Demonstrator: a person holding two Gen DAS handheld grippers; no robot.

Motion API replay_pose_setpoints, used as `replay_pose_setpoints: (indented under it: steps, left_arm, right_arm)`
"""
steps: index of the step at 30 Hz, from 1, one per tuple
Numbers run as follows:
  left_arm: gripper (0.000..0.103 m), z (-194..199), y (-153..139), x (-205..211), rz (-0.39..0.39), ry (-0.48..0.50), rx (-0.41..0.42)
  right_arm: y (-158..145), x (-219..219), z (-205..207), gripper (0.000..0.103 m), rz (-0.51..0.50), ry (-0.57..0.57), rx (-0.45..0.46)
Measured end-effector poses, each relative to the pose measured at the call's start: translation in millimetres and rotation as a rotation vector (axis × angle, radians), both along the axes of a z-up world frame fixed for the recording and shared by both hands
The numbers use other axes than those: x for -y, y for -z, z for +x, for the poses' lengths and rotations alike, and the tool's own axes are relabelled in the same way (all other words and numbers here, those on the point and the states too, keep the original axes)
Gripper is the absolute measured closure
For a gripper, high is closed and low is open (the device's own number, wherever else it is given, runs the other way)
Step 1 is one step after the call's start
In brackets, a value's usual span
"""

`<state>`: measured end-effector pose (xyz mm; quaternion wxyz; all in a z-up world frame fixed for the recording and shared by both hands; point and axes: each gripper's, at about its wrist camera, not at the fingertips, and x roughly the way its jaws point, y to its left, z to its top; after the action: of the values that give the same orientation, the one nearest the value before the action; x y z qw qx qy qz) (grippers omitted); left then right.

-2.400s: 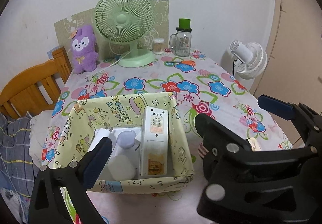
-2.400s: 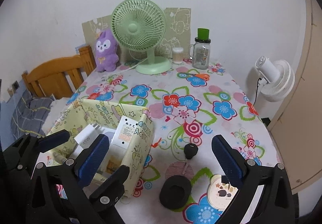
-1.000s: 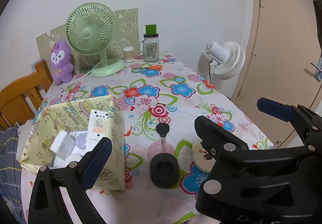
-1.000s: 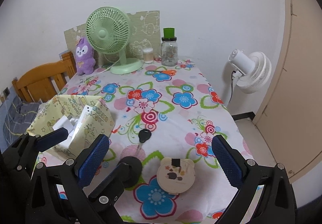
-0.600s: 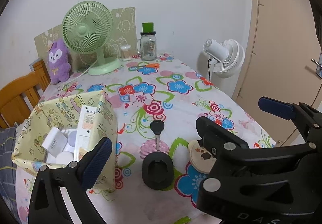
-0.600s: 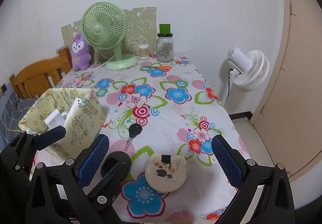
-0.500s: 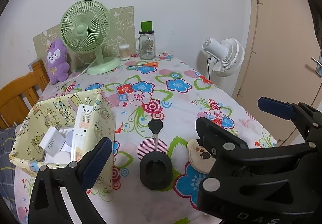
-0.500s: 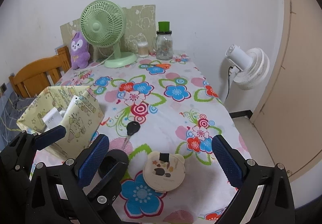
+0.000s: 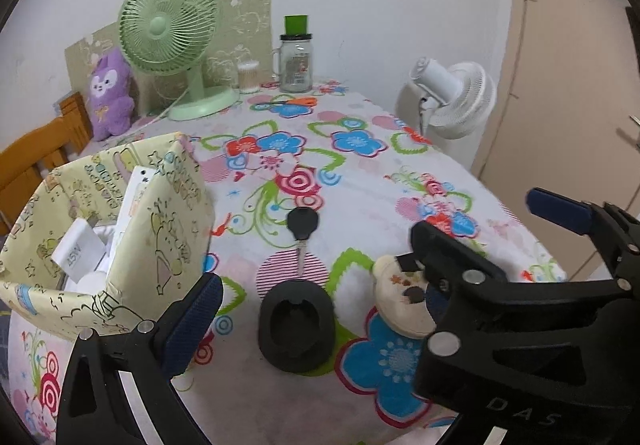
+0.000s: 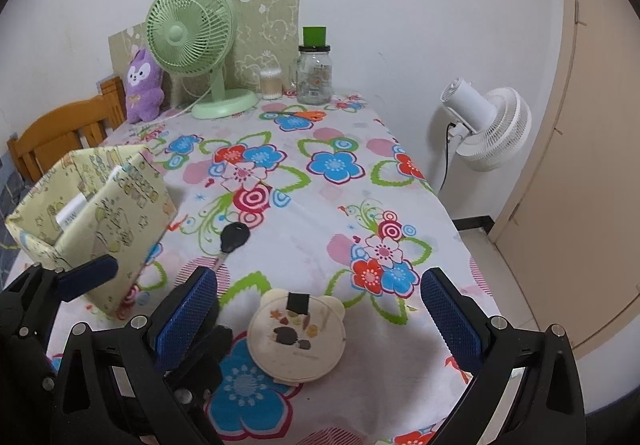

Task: Organize rigid objects
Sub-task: 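Lower the right gripper onto the wooden bear coaster and close it while the left approaches the black holder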

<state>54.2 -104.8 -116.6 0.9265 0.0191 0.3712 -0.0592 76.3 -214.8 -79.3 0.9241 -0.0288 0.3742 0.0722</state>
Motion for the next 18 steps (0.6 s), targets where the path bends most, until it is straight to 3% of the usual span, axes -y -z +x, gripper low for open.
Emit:
replay_pose_setpoints:
  steps: [7,11,18]
  left_arm:
    - [0.004,6.4,16.0,-2.0,-0.071,-0.003,-0.036]
    - [0.006,4.2,24.1,2.0,-0.058,0.008,-0.022]
    - [0.008,8.5,40.7,-2.8,-0.059,-0.002,-0.068]
  right_arm:
    - [17.5,8.8,7.7,0.0,0.043,0.018,-0.045]
    - [27.7,11.2,8.9,0.0,0.03,0.027,-0.056]
    - [44.7,7.1,11.9,0.0,0.025,0.014,-0.089]
